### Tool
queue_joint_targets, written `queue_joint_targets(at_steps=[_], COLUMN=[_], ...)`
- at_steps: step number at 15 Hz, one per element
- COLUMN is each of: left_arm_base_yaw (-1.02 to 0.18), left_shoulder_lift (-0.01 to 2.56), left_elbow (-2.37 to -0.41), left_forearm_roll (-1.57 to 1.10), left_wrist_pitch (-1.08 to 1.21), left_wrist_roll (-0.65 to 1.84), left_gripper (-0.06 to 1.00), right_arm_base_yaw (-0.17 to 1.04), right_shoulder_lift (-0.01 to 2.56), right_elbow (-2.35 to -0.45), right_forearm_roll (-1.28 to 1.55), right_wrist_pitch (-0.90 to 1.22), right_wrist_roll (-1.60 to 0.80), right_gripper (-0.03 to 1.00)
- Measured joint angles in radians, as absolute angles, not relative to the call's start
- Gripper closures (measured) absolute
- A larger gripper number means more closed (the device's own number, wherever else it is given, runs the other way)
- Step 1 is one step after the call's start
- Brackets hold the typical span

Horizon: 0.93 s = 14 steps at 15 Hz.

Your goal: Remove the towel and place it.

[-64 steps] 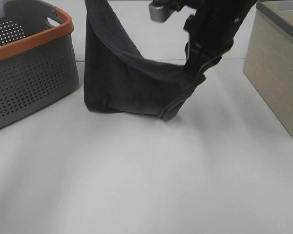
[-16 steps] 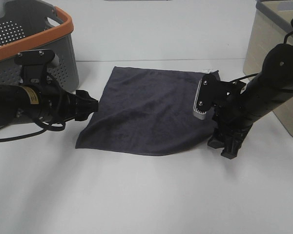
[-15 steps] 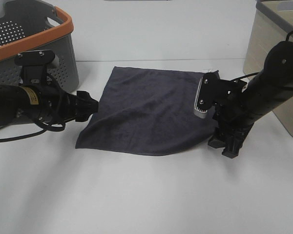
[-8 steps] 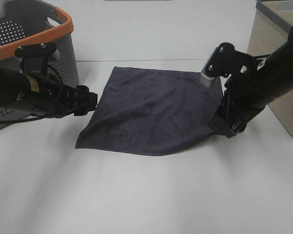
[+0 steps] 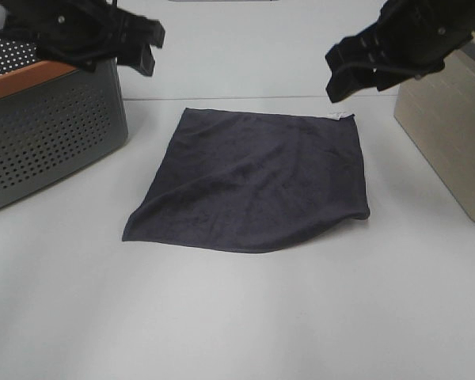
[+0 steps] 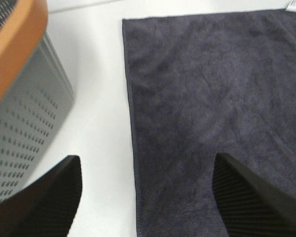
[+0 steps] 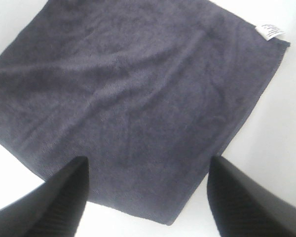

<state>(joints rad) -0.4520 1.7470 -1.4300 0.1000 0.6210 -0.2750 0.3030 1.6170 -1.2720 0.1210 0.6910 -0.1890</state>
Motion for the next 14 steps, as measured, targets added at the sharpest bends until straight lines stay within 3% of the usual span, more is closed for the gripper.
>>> queue_joint_targets(at_steps=[8,14], left_arm_base_yaw=[-0.222,-0.077], left_shoulder_lift=[1.747,1.742], left_elbow=[-1.799,-1.839], left_forearm_roll=[0.112,0.158], left_wrist_pitch=[1.113,1.21], left_wrist_roll=[-0.199,-0.13], left_gripper=[0.25,0.25], right_arm_base_yaw=[0.279,0.087], right_shoulder_lift=[1.751,1.762], right_elbow=[-1.767,-1.813], right_forearm_roll=[0.019,0.014], right_wrist_pitch=[1.176,1.219], right_wrist_roll=[-0.167,-0.157], right_gripper=[0.29,0.29])
